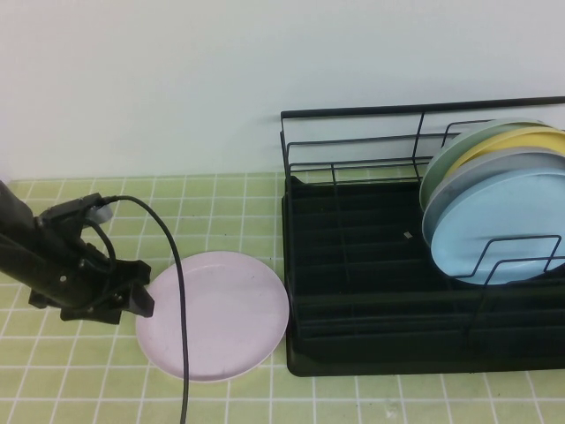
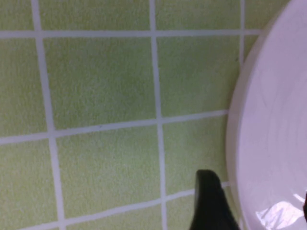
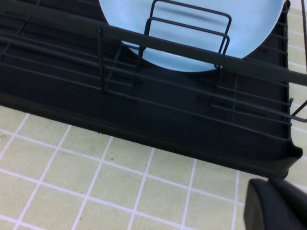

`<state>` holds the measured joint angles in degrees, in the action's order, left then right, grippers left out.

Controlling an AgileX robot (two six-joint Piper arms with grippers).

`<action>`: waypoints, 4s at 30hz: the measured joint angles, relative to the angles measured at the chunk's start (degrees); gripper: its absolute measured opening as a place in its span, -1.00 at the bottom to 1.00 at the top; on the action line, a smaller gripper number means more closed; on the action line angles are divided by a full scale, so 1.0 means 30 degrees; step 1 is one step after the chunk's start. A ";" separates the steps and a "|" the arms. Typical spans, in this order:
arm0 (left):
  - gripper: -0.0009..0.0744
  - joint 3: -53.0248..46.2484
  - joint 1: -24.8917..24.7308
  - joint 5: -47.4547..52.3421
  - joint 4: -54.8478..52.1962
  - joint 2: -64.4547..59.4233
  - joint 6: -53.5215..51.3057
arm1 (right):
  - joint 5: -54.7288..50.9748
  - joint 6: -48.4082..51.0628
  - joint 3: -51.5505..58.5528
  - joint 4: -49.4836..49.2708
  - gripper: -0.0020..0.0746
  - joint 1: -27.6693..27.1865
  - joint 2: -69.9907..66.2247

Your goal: Place plate on rack

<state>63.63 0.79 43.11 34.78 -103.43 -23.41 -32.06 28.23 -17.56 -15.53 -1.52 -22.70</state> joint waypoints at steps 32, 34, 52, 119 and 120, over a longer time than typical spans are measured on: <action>-0.01 0.0213 0.0000 0.0007 0.2329 -0.1988 -0.1173 | -0.0077 0.0731 0.0000 -0.0665 -0.95 0.0000 0.0000; -0.01 0.0213 0.0000 -0.0067 0.2362 -0.1988 -0.1173 | -0.0077 0.0731 0.0000 -0.0665 -0.95 0.0000 0.0000; -0.97 0.0213 0.0000 -0.1058 0.2273 -0.1988 -0.1341 | -0.0077 0.0731 0.0000 -0.0665 -0.95 0.0000 0.0000; -0.97 0.0589 -1.7296 -1.0726 1.9233 1.0775 -1.0881 | 0.1349 1.4214 -0.4588 -2.7912 -0.24 0.0338 0.0035; -0.97 0.0589 -1.7348 -1.0451 1.9553 1.0775 -1.1162 | 0.1396 1.4165 -0.4588 -2.7974 -0.39 0.0338 0.0035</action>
<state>65.40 -51.26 11.75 93.44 -71.11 -56.90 -27.87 70.72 -31.33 -99.45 -0.51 -22.59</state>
